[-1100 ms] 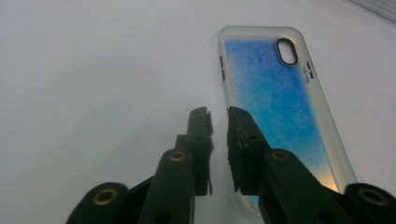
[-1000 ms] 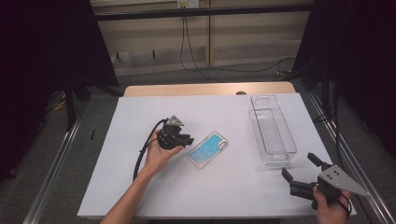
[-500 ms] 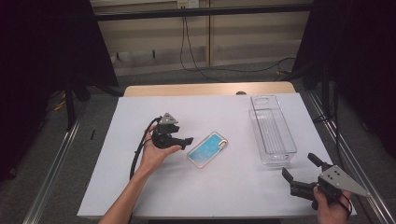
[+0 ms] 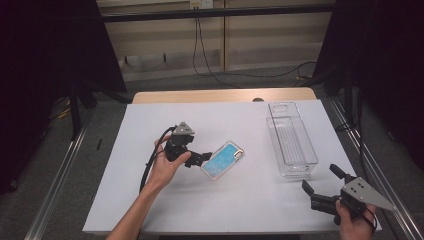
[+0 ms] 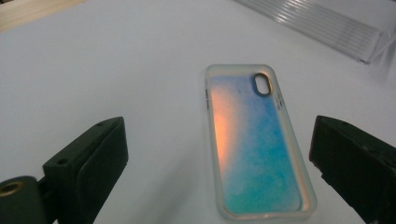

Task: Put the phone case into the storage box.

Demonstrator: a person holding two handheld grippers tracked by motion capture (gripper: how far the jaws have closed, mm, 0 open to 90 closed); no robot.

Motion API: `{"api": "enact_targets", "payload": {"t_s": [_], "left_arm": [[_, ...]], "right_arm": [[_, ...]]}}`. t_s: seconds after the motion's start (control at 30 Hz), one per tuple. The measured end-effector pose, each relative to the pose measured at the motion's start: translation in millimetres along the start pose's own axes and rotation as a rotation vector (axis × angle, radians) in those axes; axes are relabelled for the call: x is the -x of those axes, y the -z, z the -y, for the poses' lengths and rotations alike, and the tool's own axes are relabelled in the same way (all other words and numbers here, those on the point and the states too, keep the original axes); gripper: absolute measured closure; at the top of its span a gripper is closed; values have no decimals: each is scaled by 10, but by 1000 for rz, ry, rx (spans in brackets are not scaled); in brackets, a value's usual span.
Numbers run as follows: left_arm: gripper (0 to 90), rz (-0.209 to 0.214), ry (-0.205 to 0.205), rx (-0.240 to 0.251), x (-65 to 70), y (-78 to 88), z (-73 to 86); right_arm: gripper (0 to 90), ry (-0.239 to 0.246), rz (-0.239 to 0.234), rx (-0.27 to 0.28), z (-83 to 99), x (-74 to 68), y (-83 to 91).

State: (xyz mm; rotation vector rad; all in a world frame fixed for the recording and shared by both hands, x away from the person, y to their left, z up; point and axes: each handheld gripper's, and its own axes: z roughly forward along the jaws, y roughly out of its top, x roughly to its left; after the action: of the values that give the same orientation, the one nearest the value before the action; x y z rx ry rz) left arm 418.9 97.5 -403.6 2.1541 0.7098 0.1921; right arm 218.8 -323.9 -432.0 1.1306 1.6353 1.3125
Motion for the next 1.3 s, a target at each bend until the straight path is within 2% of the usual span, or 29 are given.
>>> {"api": "enact_targets", "payload": {"t_s": [0.07, 0.17, 0.37, 0.5, 0.6, 0.7, 0.77, 0.9, 1.03, 1.2, 1.3], "left_arm": [[50, 21, 1, -5, 22, -21, -9], [55, 5, -5, -20, 65, -56, -28], [55, 33, -20, -74, 148, -185, -49], [66, 0, -62, -124, 237, -265, -72], [66, 14, -54, -142, 264, -328, -106], [66, 11, -59, -178, 287, -413, -143], [66, 33, -71, -212, 296, -474, -160], [66, 46, -78, -277, 302, -596, -189], [65, 44, -79, -331, 275, -686, -223], [59, 17, -50, -376, 254, -774, -263], [67, 31, -58, -416, 253, -822, -282]], "right_arm": [[0, 0, 0, -2, 1, 1, -2], [0, 2, -2, -1, 0, 0, 0], [0, 2, -4, -3, -1, -2, -4], [0, 3, -3, 1, -2, -2, 0], [0, 3, -4, -1, -2, -1, -4], [0, 2, -3, -2, -3, -2, -9], [0, 2, -3, -2, -4, -1, -14], [0, 3, -3, -3, -4, -1, -20], [0, 2, -6, -4, -3, -2, -22], [0, 3, -7, -4, -2, 2, -23], [0, 3, -7, -4, -3, 2, -22]]}}
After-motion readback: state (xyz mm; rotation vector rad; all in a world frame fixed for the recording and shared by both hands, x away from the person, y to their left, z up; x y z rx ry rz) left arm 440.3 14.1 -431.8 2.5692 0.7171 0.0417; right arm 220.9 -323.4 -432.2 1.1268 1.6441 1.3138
